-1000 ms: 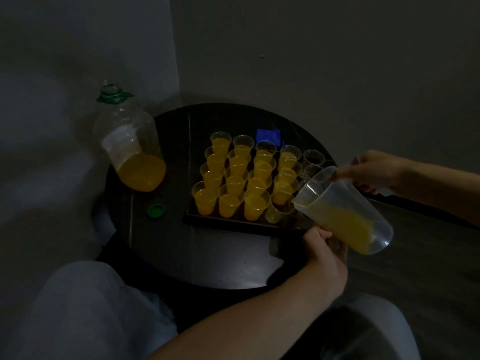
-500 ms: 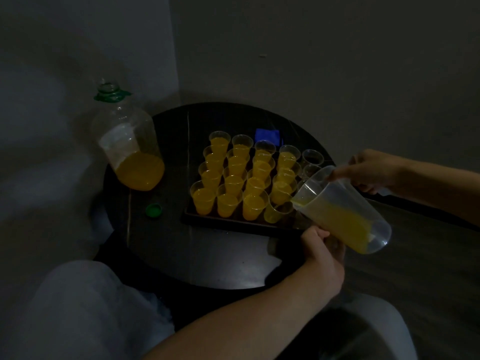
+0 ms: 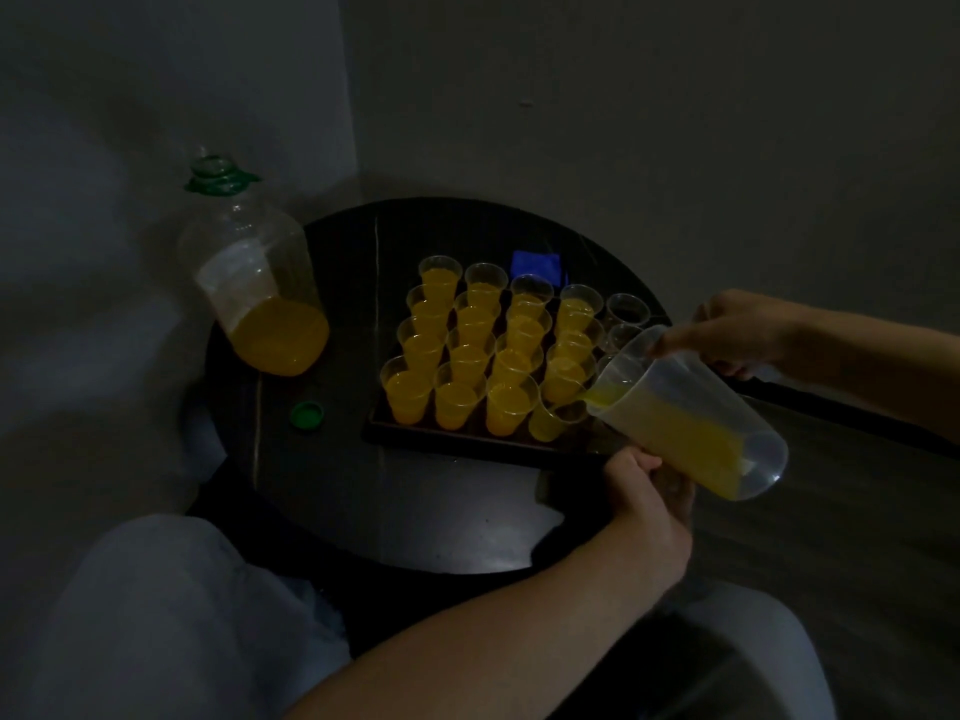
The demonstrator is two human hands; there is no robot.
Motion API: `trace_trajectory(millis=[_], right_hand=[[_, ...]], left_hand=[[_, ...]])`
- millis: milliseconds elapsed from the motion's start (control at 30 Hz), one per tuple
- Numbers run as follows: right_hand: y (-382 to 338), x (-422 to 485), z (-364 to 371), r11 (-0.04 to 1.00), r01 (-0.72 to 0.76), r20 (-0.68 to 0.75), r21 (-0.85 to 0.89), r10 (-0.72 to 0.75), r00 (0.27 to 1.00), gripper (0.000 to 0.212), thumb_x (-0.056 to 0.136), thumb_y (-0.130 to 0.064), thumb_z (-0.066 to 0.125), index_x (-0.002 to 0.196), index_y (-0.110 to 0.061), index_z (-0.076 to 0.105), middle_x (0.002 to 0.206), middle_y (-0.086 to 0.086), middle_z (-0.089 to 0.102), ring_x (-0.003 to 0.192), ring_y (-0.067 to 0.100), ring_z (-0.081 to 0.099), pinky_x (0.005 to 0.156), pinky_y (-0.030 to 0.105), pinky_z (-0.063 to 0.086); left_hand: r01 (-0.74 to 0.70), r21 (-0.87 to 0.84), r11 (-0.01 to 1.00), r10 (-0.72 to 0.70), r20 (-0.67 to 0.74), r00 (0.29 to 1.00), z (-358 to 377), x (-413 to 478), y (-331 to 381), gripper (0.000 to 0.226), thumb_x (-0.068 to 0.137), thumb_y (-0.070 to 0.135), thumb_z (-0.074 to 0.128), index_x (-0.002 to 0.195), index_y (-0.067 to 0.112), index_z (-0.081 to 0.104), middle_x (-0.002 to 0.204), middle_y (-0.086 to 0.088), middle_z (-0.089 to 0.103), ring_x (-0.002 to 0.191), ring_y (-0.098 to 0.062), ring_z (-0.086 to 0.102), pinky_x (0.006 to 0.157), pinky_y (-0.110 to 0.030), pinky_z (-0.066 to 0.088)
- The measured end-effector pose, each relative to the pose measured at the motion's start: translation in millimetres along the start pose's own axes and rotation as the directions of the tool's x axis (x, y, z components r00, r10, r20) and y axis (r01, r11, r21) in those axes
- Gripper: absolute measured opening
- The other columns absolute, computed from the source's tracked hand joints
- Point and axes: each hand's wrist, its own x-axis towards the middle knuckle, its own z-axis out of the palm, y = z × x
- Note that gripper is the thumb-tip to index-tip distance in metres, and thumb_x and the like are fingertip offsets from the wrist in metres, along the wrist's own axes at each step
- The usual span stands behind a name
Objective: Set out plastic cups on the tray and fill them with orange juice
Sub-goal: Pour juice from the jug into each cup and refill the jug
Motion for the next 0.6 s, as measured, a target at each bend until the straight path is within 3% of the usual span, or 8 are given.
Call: trace_trajectory(millis=[167, 333, 600], right_hand=[[-2.6, 1.1, 1.7, 1.0, 0.011, 0.015, 0.027, -0.011, 1.0, 0.043, 0.084, -0.042, 0.075, 0.051, -0.018, 0.062, 0.055, 0.001, 0.046, 0.053, 0.017, 0.039, 0.05, 0.026, 0.03], [-3.4, 1.2, -0.3, 1.0, -0.007, 0.014, -0.009, 0.007, 1.0, 0.037, 0.084, -0.045, 0.074, 0.068, -0.017, 0.057, 0.066, 0.003, 0.05, 0.06, 0.018, 0.043, 0.052, 0.028, 0.033], [-4.1, -0.3, -2.8, 1.0, -0.003, 0.015, -0.018, 0.003, 1.0, 0.034, 0.085, -0.045, 0.073, 0.074, -0.014, 0.063, 0.065, 0.005, 0.047, 0.058, 0.018, 0.04, 0.052, 0.027, 0.031]], left_hand=[[0.008, 0.008, 1.0, -0.008, 0.021, 1.0, -1.3, 0.0, 1.1, 0.02, 0.087, 0.013, 0.044, 0.091, 0.01, 0.064, 0.088, -0.01, 0.067, 0.089, -0.026, 0.061, 0.078, -0.03, 0.047], [0.014, -0.013, 1.0, -0.013, 0.036, 0.999, -2.7, -0.3, 0.9, 0.023, 0.09, 0.01, 0.043, 0.092, 0.01, 0.066, 0.085, -0.009, 0.069, 0.089, -0.026, 0.062, 0.076, -0.03, 0.048], [0.017, -0.02, 1.0, -0.017, 0.023, 1.0, 0.3, 0.5, -0.2, 0.025, 0.091, 0.01, 0.04, 0.099, 0.01, 0.063, 0.092, -0.011, 0.065, 0.09, -0.026, 0.06, 0.074, -0.03, 0.047]])
